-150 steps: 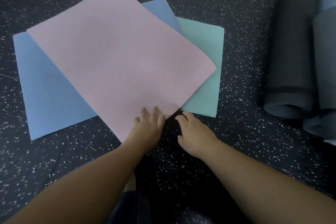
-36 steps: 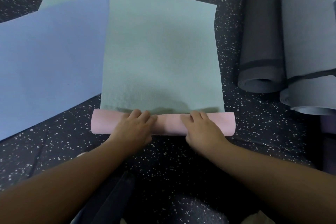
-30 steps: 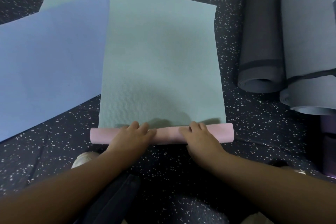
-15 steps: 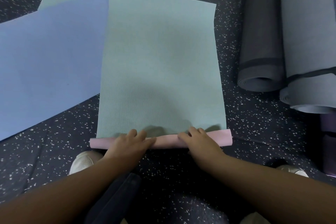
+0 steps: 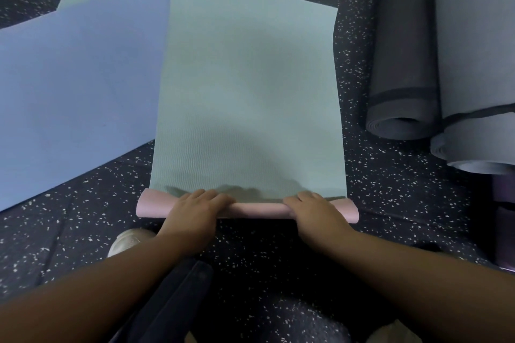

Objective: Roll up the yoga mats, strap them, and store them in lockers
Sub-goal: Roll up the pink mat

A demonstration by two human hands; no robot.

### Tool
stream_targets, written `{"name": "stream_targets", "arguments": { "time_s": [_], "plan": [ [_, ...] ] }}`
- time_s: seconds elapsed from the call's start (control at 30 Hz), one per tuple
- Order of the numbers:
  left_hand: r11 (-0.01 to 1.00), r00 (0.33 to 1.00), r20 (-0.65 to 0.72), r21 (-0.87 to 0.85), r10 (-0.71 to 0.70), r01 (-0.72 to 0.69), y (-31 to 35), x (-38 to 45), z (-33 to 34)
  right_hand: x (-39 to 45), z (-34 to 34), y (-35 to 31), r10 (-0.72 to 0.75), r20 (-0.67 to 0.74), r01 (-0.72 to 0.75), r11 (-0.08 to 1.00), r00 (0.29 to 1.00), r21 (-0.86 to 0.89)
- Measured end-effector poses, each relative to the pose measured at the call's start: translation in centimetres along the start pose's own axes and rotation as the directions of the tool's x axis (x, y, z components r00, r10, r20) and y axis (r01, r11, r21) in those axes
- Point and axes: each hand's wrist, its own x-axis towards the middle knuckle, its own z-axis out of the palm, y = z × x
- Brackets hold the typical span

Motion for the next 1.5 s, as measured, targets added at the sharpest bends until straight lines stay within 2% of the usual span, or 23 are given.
{"name": "stream_targets", "arguments": {
  "time_s": [0.1,0.3,0.4,0.53,0.6,0.7,0.87,0.97,1.03,1.1,1.2,1.33,1.4,1.5],
  "plan": [
    [0.999,0.993,0.112,0.000,-0.046,0.047,0.3,0.2,-0.6,-0.1,-0.4,0.0,0.017,0.032,-0.019,0.998,0.999,0.060],
    [0.998,0.991,0.128,0.055,-0.042,0.035,0.0,1.5,-1.1,0.9,-1.7,-0.2,0.045,0.076,-0.051,0.996,0.996,0.073],
    [0.988,0.997,0.025,0.136,0.067,-0.070,-0.4,1.3,-0.6,0.9,-1.9,-0.1,0.050,0.069,-0.057,0.994,0.996,0.092],
    [0.951,0.980,-0.102,0.275,0.173,-0.139,-1.1,0.2,-0.1,1.5,-1.7,0.5,0.031,0.053,-0.036,0.994,0.998,0.099],
    [0.936,0.965,-0.156,0.317,0.210,-0.153,-1.5,-0.2,0.2,1.7,-1.7,0.8,0.029,0.032,-0.032,0.996,0.999,0.085],
    [0.953,0.959,-0.222,0.282,0.178,-0.111,-1.7,0.3,0.0,2.2,-2.0,1.2,0.049,0.008,-0.050,0.997,0.999,0.062],
    [0.959,0.973,-0.197,0.276,0.122,-0.065,-1.5,1.5,-0.6,2.4,-2.3,1.5,0.118,-0.107,-0.113,0.992,0.987,0.049],
    [0.964,0.984,-0.166,0.265,0.067,-0.021,-1.4,2.1,-0.8,1.7,-2.1,0.6,-0.045,-0.334,0.010,0.994,0.942,-0.105],
    [0.966,0.993,-0.113,0.257,0.011,0.018,-1.0,2.5,-1.3,0.8,-1.1,0.1,-0.123,-0.376,0.080,0.989,0.918,-0.128],
    [0.974,0.997,-0.055,0.215,-0.059,0.069,-0.7,3.1,-1.8,0.0,0.4,-0.1,-0.161,-0.275,0.133,0.984,0.948,-0.119],
    [0.980,0.991,0.009,0.153,-0.133,0.130,-0.6,4.3,-2.5,-1.2,2.6,0.6,-0.163,-0.191,0.119,0.967,0.968,-0.225],
    [0.975,0.980,0.049,0.122,-0.194,0.187,-0.1,5.1,-3.1,-2.1,3.2,1.1,-0.059,-0.092,0.037,0.973,0.994,-0.227],
    [0.971,0.979,0.038,0.141,-0.202,0.195,0.1,5.0,-3.1,-1.9,2.9,1.0,-0.038,-0.061,0.023,0.975,0.997,-0.223],
    [0.969,0.986,-0.048,0.185,-0.158,0.165,0.2,4.6,-2.6,-1.2,2.0,1.1,-0.038,0.081,0.055,0.975,0.996,-0.215]
  ]
}}
